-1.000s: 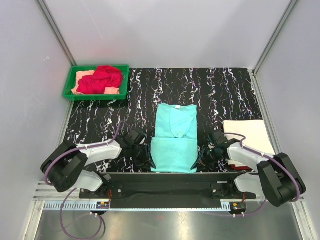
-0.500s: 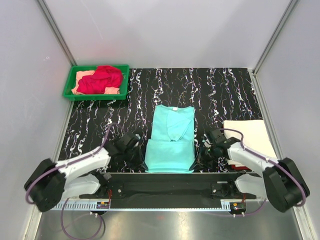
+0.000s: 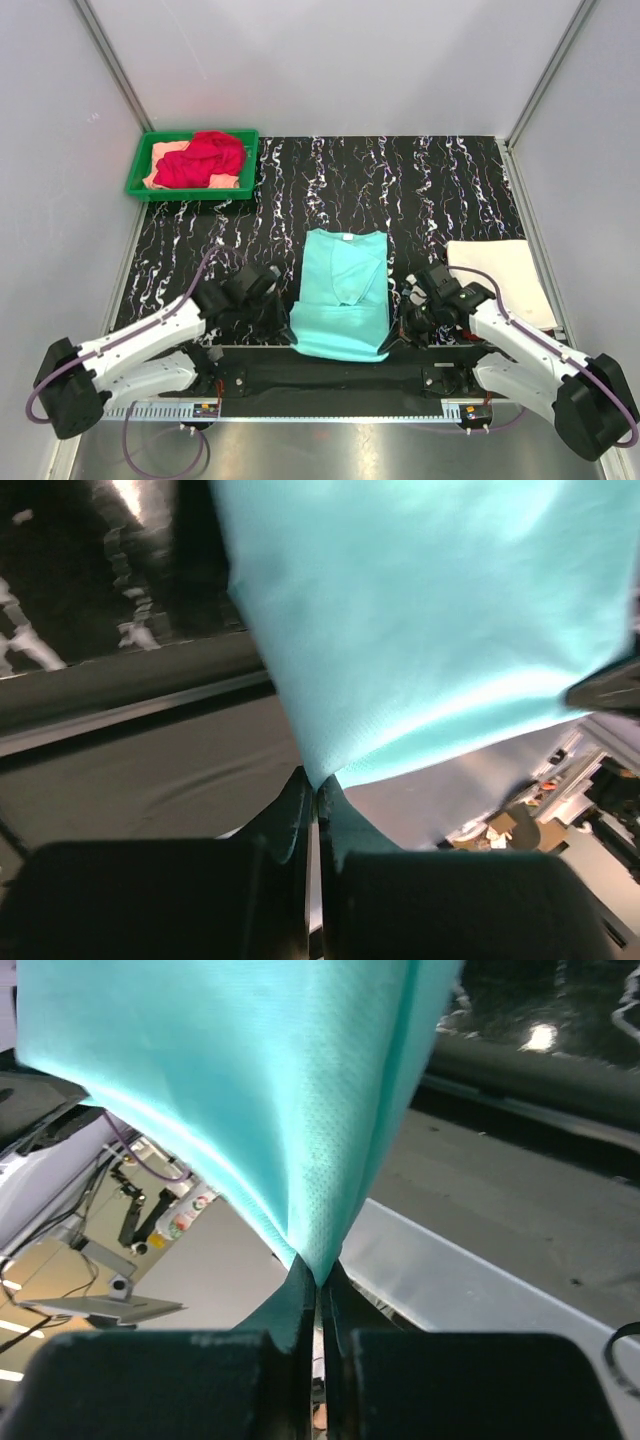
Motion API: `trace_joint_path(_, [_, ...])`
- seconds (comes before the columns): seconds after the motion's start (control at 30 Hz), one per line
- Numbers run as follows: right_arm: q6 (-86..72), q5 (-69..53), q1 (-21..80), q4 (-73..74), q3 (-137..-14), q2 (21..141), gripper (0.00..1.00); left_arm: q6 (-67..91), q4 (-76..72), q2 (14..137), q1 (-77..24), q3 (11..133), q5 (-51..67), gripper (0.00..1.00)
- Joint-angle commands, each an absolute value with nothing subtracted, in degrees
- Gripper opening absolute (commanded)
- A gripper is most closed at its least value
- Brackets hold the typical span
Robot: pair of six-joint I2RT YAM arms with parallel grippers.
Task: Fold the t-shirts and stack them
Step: Fold the tshirt
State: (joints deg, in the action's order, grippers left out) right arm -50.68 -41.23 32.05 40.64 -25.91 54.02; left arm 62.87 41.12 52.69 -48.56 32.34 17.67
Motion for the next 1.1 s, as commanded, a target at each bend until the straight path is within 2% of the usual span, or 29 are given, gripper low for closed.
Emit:
trace_joint_path(0.0, [-54.1,-45.7,32.3,41.9,-31.4,55.1,0.0,61.4,41.0,58.9,-46.1,41.9,19.9,0.0])
trace_joint_path(0.17, [-54.1,-50.2,28.8,39.9,-37.2,61.7,0.0,54.2,41.0,71.0,-37.7,54.4,25.4,0.01])
trace_joint_path(0.3, [-46.7,-55.5,20.2,43.0,-43.2,68.5,0.0,47.7,43.8,79.5,-32.7,63.5,28.7,0.01])
trace_joint_path(0.43, [-42.6,-56.6,17.8,46.1,-51.6,76.4,0.0,46.8,42.5,85.2,-29.0,70.2,31.4,0.01])
trace_joint_path(0.7, [-46.9,-61.9,12.2,37.9,-59.3,91.4,0.0,47.5,38.6,102.4,-24.5,86.4,35.1,0.01])
trace_joint_path(0.83, [-46.5,-64.4,6.2,36.0,-66.5,103.0,0.05,49.8,36.3,111.4,-21.7,93.8,36.7,0.02])
trace_joint_path(0.87, [-46.3,-65.1,3.8,35.3,-71.6,105.3,0.1,51.1,35.0,113.4,-20.9,95.3,36.9,0.04])
trace_joint_path(0.93, [-41.5,-64.4,1.2,39.0,-78.3,113.4,0.18,50.9,33.8,117.7,-19.4,100.7,33.6,0.31])
trace_joint_path(0.97, [-41.1,-63.6,-1.5,39.1,-81.0,116.3,0.33,48.7,34.5,119.5,-19.0,103.2,31.3,0.4])
trace_joint_path(1.0, [-39.5,-63.9,-2.8,40.2,-86.6,119.2,0.36,47.0,35.6,121.6,-18.7,110.1,27.8,0.36])
trace_joint_path(1.03, [-38.1,-64.3,-3.9,42.0,-90.2,125.0,0.39,45.5,37.5,126.6,-18.2,114.7,25.9,0.38])
trace_joint_path(1.07, [-36.9,-63.7,-5.1,44.3,-93.7,127.3,0.54,43.2,41.4,128.7,-17.9,119.2,24.4,0.43])
